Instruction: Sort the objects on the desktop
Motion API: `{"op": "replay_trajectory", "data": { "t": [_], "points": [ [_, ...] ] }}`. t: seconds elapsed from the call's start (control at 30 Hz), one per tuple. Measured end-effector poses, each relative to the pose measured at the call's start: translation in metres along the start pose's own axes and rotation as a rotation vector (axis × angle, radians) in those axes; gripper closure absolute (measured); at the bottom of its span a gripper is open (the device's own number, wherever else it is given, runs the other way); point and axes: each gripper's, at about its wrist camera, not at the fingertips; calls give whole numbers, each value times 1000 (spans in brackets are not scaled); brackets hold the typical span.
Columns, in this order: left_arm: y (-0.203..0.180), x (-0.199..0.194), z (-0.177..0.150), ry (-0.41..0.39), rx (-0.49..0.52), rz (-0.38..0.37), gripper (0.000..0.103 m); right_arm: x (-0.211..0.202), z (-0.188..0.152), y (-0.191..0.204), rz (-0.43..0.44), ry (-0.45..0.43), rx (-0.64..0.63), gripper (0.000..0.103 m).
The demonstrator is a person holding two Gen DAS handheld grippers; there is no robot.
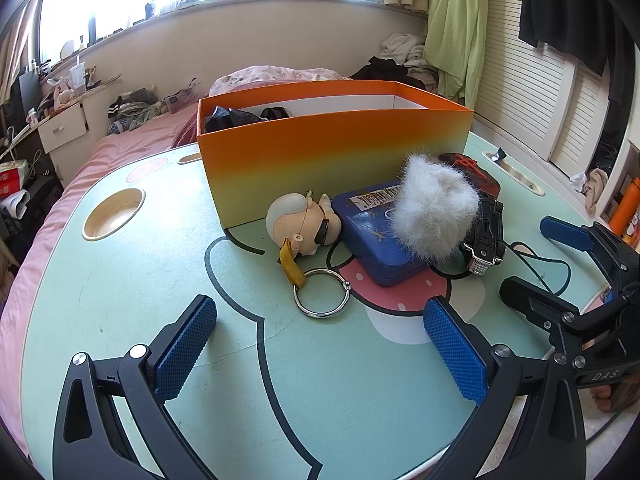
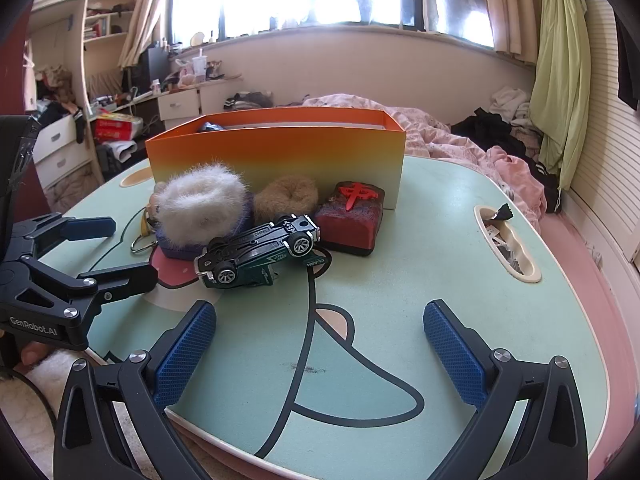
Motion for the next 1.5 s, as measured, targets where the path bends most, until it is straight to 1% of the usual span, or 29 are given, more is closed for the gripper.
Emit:
{"op": "replay_trajectory", "data": {
  "t": [0.73, 0.83, 0.9, 1.0, 1.03, 1.13, 1.23, 1.27, 1.33, 1.4, 1.43, 1.47, 1.5],
  "points": [
    [0, 0, 0, 3, 2, -2, 0, 0, -1, 0, 0, -1, 1, 0],
    [0, -3, 2, 5, 6, -11, 0, 0, -1, 0, 0, -1, 2, 0],
    [2, -15, 3, -32, 8, 3, 0, 0, -1, 0, 0, -1, 0, 0],
    [7, -37, 10, -117, 4, 32, 0, 0, -2, 0, 0, -1, 0, 0],
    [11, -47, 14, -152, -8, 28, 0, 0, -2, 0, 0, -1, 0, 0],
    [24, -65, 25, -210, -58, 0, 0, 0, -2, 0, 0, -1, 1, 0],
    [34, -78, 37, -235, -75, -14, 1, 0, -2, -1, 0, -1, 0, 0],
    [34, -79, 40, -236, -68, -12, 5, 0, -2, 0, 0, -1, 0, 0],
    [36, -79, 50, -223, -50, -6, 17, 0, -2, 0, 0, -1, 0, 0],
    [39, -72, 62, -186, -43, -43, 40, 0, -2, 0, 0, -1, 0, 0],
    [39, -69, 65, -167, -46, -61, 46, 0, -2, 0, 0, -1, 0, 0],
    [40, -62, 73, -135, -52, -87, 60, 0, -2, 0, 0, -1, 0, 0],
    [42, -56, 81, -106, -61, -107, 77, 0, -3, 1, 0, -1, 1, 0]
  ]
}}
Point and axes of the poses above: each gripper's, at about its wrist camera, not at the fingertips, and x roughly the way its jaws point, y to its left, z to its top, and after that the axes turned 1 degree about x, right-handed
